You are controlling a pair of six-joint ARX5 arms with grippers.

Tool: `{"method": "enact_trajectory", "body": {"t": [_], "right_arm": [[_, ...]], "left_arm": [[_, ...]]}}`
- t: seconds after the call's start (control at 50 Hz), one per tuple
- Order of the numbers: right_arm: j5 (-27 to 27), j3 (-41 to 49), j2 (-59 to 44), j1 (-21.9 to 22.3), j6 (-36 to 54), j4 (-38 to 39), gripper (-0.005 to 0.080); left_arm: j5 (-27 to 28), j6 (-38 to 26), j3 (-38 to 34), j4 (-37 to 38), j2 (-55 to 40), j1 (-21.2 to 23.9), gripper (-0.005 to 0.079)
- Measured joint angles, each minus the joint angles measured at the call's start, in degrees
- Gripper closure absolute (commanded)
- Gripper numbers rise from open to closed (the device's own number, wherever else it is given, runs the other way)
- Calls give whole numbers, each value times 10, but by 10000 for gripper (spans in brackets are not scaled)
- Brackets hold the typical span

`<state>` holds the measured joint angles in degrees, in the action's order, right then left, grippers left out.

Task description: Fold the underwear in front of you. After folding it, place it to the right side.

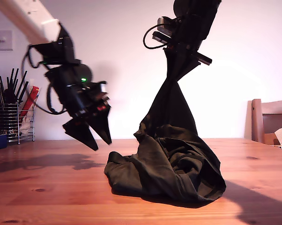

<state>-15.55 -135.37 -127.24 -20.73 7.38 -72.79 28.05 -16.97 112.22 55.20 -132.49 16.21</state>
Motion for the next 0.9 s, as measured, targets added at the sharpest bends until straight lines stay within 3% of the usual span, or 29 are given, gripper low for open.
{"method": "enact_trajectory", "body": {"t": [0.46,0.9], "right_arm": [[11,0,0,0,0,7,765],[11,0,0,0,0,8,765]], "left_arm": [[25,1,0,18,-2,21,222],[7,3,-2,10,-30,35,230]]}}
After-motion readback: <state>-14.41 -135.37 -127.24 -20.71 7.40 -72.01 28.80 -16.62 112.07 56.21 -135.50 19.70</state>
